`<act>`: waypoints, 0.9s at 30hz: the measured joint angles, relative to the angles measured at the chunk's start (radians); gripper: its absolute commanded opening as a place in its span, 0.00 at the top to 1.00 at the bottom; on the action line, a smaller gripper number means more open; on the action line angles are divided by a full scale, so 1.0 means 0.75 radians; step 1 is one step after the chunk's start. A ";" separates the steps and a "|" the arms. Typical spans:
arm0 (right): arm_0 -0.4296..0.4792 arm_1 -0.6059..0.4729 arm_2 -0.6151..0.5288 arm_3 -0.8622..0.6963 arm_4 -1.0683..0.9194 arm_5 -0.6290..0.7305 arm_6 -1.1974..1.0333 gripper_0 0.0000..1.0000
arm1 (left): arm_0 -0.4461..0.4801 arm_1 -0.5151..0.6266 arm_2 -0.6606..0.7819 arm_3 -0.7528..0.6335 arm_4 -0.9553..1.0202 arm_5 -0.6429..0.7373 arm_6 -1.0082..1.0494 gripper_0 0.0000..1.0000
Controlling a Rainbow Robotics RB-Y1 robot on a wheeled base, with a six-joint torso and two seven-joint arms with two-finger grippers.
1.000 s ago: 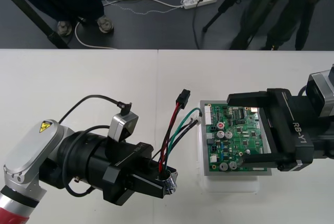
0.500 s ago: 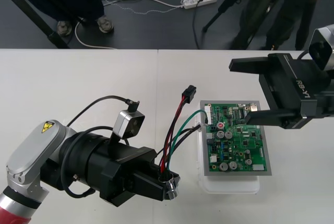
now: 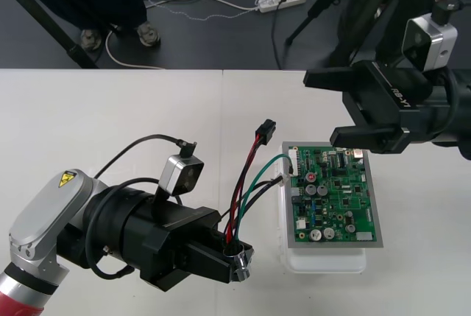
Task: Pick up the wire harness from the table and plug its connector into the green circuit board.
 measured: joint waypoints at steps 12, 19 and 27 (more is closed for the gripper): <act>-0.098 -0.002 0.123 0.147 -0.124 0.000 0.000 0.00 | 0.000 0.000 0.000 0.000 0.003 0.000 0.000 1.00; -0.108 -0.005 0.249 0.151 -0.261 0.000 0.000 0.00 | 0.000 0.000 0.000 0.000 0.004 0.000 0.000 1.00; -0.108 -0.005 0.386 0.151 -0.363 0.000 0.001 0.00 | 0.000 -0.002 0.000 0.000 0.004 0.000 0.000 1.00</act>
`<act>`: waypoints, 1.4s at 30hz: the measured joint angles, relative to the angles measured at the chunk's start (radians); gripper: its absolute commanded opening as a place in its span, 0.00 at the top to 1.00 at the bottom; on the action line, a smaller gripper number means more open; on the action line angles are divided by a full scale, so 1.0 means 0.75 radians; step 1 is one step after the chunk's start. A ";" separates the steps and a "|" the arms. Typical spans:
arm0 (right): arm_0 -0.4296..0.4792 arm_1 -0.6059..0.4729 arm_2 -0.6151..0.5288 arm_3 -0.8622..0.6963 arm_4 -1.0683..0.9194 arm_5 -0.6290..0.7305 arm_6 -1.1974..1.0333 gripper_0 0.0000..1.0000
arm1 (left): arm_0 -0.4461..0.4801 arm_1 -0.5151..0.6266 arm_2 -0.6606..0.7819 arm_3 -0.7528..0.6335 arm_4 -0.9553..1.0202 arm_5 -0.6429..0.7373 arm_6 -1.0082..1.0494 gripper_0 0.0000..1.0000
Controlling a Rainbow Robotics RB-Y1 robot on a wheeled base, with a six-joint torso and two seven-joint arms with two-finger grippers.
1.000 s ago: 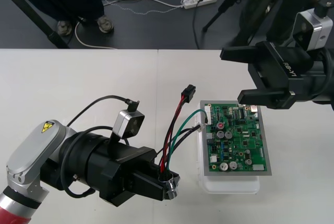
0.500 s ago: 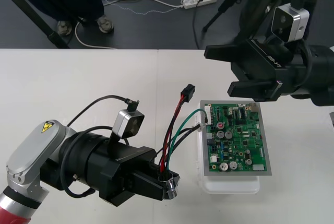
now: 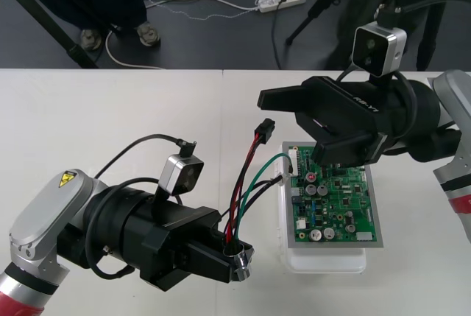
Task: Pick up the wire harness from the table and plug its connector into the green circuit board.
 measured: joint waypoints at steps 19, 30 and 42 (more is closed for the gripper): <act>-0.012 0.050 0.041 -0.025 -0.037 0.000 0.002 0.00 | 0.000 -0.002 0.000 0.000 0.001 0.000 0.000 1.00; -0.013 0.051 0.041 -0.032 -0.062 0.000 0.002 0.00 | 0.000 -0.002 0.000 0.000 0.001 0.000 0.000 1.00; -0.013 0.051 0.041 -0.032 -0.063 0.000 0.002 0.00 | 0.000 -0.004 0.000 0.000 0.001 0.000 0.000 1.00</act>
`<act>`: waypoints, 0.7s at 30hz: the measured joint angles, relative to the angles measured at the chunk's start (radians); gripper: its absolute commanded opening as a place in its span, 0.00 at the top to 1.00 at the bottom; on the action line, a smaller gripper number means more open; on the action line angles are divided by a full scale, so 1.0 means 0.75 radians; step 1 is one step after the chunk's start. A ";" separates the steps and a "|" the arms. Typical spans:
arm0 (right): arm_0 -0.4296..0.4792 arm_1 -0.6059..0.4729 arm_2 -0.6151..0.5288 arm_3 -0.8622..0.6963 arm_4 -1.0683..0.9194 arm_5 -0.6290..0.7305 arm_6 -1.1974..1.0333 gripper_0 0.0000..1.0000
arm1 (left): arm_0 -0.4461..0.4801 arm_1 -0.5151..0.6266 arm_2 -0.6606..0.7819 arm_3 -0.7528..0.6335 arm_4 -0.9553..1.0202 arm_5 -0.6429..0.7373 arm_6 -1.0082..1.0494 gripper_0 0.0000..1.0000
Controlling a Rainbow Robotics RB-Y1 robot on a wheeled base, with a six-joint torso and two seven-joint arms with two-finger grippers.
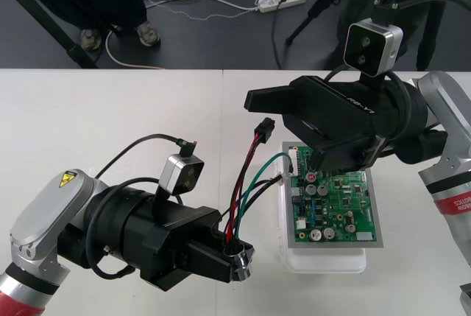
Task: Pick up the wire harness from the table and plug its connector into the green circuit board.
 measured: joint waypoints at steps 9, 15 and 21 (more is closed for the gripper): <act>0.000 0.000 0.000 0.000 0.000 0.000 0.000 1.00 | 0.000 0.000 0.000 0.000 0.000 0.000 0.000 1.00; 0.000 0.000 0.000 0.000 0.000 0.000 0.000 1.00 | 0.000 0.000 0.000 0.000 0.000 0.000 0.000 1.00; 0.000 0.000 0.000 0.000 0.000 0.000 0.000 1.00 | 0.000 0.000 0.000 0.000 0.000 0.000 0.000 1.00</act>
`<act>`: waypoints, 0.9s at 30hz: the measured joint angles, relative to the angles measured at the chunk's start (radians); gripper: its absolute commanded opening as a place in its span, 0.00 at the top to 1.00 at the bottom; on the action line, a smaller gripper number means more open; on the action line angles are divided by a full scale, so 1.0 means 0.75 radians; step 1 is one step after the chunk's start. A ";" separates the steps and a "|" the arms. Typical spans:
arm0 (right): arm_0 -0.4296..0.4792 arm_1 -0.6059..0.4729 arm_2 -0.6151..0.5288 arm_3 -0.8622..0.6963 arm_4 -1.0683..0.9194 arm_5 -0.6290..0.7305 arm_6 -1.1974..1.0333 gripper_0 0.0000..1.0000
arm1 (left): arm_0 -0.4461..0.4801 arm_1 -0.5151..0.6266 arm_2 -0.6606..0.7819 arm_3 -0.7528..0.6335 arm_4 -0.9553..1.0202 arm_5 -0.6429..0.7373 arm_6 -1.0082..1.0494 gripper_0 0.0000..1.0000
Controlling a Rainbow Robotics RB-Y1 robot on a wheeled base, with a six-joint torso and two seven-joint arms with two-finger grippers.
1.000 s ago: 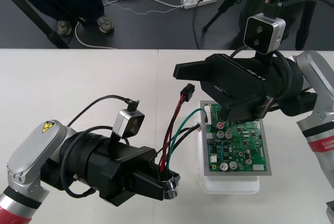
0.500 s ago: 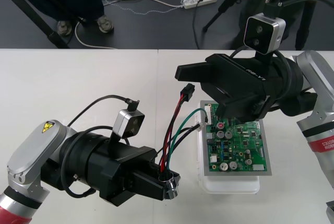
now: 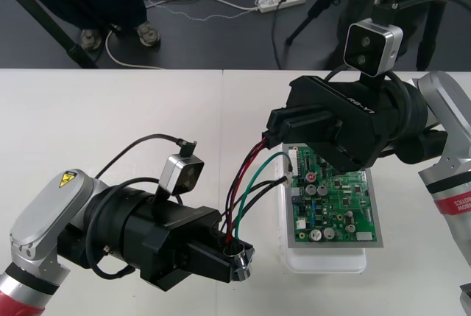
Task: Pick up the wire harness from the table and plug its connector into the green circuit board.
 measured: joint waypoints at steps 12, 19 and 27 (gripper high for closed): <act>0.000 0.000 0.000 0.000 0.000 0.000 0.000 1.00 | 0.000 0.000 0.000 0.000 0.000 0.000 0.000 0.49; 0.000 0.000 0.000 0.000 0.000 0.000 0.000 1.00 | 0.000 0.000 0.000 0.000 0.000 0.000 0.000 0.00; 0.001 0.000 0.000 0.000 0.000 0.000 0.000 1.00 | 0.000 0.000 0.000 0.000 0.000 0.000 0.000 0.00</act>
